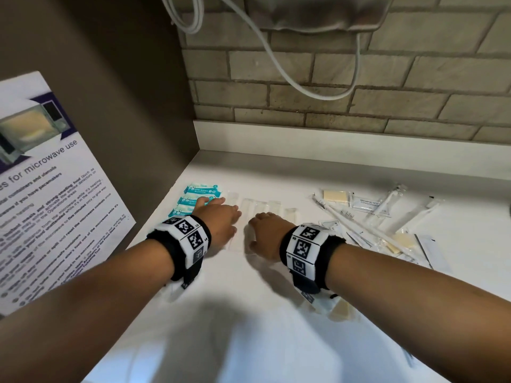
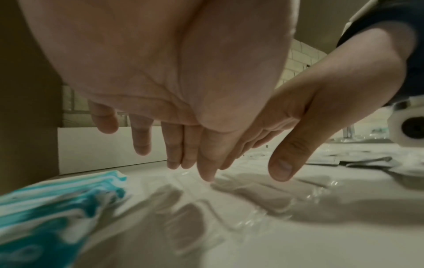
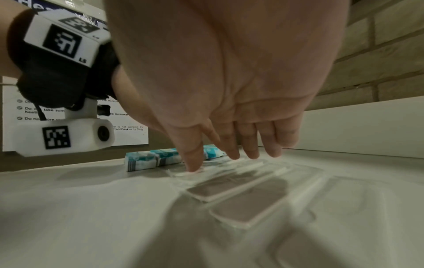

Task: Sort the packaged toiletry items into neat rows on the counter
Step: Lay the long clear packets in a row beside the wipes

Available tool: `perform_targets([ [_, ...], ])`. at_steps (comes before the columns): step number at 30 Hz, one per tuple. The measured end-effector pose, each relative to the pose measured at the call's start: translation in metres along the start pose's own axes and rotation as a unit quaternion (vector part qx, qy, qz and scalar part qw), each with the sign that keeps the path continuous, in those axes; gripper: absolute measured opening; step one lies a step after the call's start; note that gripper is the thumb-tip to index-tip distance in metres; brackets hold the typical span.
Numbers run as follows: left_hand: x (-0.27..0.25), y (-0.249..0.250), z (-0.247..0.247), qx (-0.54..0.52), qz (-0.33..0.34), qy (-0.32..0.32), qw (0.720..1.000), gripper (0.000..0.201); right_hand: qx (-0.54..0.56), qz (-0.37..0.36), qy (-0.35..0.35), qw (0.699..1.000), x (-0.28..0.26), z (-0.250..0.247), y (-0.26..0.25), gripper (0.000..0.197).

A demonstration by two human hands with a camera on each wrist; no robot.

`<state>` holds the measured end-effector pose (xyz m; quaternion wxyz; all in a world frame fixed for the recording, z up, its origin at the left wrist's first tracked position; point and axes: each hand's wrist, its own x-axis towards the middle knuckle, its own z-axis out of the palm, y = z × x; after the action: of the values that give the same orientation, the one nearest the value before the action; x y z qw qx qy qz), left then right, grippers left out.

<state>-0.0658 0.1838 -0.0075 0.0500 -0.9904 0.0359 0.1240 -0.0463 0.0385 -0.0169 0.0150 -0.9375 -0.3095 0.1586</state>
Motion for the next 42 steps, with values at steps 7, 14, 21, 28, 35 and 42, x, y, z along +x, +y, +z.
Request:
perform_targets([
  [7,-0.004,-0.018,0.013,0.034,-0.011,-0.047,0.998,0.041,-0.028,0.008,0.003,1.000,0.024,0.014,-0.024,0.057],
  [14,-0.001,-0.028,0.017,0.042,0.006,-0.055,0.998,0.051,-0.033,0.021,-0.006,0.999,0.033,0.023,-0.034,0.047],
  [21,-0.002,-0.025,0.016,0.052,0.005,-0.057,0.997,0.051,-0.021,0.030,0.016,0.999,0.031,0.024,-0.037,0.042],
  [28,-0.002,-0.024,0.016,0.048,0.003,-0.057,0.997,0.050,-0.015,0.035,0.020,0.999,0.032,0.024,-0.034,0.043],
  [35,-0.002,-0.024,0.017,0.050,-0.001,-0.056,0.997,0.052,-0.015,0.043,0.018,0.999,0.036,0.024,-0.035,0.044],
  [42,-0.003,-0.023,0.017,0.050,0.005,-0.054,0.997,0.050,-0.004,0.035,0.016,0.999,0.034,0.023,-0.035,0.044],
])
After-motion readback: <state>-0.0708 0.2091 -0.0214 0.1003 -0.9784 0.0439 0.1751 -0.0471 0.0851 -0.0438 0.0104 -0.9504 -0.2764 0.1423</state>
